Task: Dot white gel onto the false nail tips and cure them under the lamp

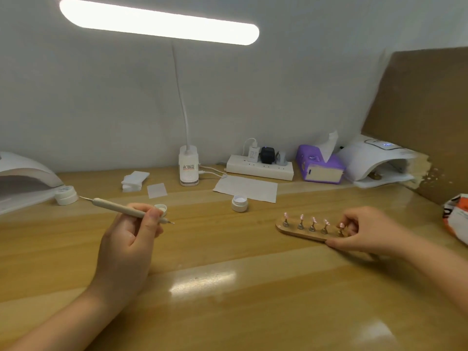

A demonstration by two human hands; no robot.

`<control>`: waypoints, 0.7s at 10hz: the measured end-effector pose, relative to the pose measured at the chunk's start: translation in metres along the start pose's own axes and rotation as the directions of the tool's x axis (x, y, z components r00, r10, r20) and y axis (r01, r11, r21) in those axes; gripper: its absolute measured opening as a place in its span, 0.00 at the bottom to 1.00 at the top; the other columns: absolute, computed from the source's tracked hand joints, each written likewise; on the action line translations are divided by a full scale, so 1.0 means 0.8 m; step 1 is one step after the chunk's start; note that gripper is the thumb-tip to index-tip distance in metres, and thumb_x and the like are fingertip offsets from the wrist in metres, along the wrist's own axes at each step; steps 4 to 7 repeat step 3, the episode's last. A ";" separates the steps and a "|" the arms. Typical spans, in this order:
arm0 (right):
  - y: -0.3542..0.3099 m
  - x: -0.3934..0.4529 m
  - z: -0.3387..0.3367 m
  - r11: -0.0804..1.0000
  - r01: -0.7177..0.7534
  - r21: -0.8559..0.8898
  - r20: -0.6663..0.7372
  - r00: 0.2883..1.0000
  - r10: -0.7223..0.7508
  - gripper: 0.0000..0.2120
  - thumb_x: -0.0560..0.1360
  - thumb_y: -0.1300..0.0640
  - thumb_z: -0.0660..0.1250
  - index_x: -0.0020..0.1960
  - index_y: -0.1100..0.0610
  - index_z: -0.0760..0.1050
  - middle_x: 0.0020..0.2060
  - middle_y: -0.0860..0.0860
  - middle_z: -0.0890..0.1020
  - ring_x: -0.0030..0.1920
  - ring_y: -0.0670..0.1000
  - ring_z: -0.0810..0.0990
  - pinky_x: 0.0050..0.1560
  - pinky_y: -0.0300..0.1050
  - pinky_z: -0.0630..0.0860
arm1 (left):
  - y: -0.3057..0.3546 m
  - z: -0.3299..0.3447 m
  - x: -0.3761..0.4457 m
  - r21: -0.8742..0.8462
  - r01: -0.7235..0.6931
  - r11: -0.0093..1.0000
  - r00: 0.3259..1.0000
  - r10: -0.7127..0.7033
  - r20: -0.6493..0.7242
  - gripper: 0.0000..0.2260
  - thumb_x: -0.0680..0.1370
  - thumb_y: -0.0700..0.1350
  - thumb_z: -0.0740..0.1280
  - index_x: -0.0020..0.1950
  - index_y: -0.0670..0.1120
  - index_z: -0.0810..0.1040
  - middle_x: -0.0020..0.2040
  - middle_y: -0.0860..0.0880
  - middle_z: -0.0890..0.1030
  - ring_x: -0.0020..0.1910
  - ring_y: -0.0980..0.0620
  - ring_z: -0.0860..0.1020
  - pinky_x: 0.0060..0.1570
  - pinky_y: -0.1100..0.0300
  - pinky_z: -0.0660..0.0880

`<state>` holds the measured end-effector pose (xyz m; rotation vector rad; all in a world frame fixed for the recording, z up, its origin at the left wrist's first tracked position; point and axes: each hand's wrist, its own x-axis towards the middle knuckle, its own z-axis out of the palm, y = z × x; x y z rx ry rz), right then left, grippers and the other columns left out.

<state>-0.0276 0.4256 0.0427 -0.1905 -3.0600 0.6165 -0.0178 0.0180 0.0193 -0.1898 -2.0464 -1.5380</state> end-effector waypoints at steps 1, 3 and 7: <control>0.050 0.007 -0.023 0.989 -0.140 -0.038 -0.054 0.989 0.138 0.25 0.55 0.33 0.76 0.37 0.52 0.78 0.29 0.45 0.80 0.30 0.43 0.76 0.29 0.37 0.68 | 0.006 0.008 -0.007 0.019 -0.017 1.000 0.999 0.016 0.027 0.10 0.78 0.56 0.62 0.43 0.53 0.78 0.39 0.55 0.80 0.40 0.59 0.78 0.40 0.71 0.71; 0.114 0.026 -0.043 0.919 -0.391 0.042 -0.298 0.874 0.385 0.23 0.65 0.38 0.74 0.35 0.59 0.77 0.29 0.55 0.81 0.34 0.56 0.80 0.33 0.43 0.71 | 0.003 0.012 -0.009 0.051 -0.040 0.998 0.999 0.039 0.026 0.07 0.80 0.50 0.63 0.42 0.53 0.77 0.38 0.57 0.80 0.40 0.61 0.77 0.37 0.77 0.68; 0.114 0.026 -0.043 0.919 -0.391 0.042 -0.298 0.874 0.385 0.23 0.65 0.38 0.74 0.35 0.59 0.77 0.29 0.55 0.81 0.34 0.56 0.80 0.33 0.43 0.71 | 0.003 0.012 -0.009 0.051 -0.040 0.998 0.999 0.039 0.026 0.07 0.80 0.50 0.63 0.42 0.53 0.77 0.38 0.57 0.80 0.40 0.61 0.77 0.37 0.77 0.68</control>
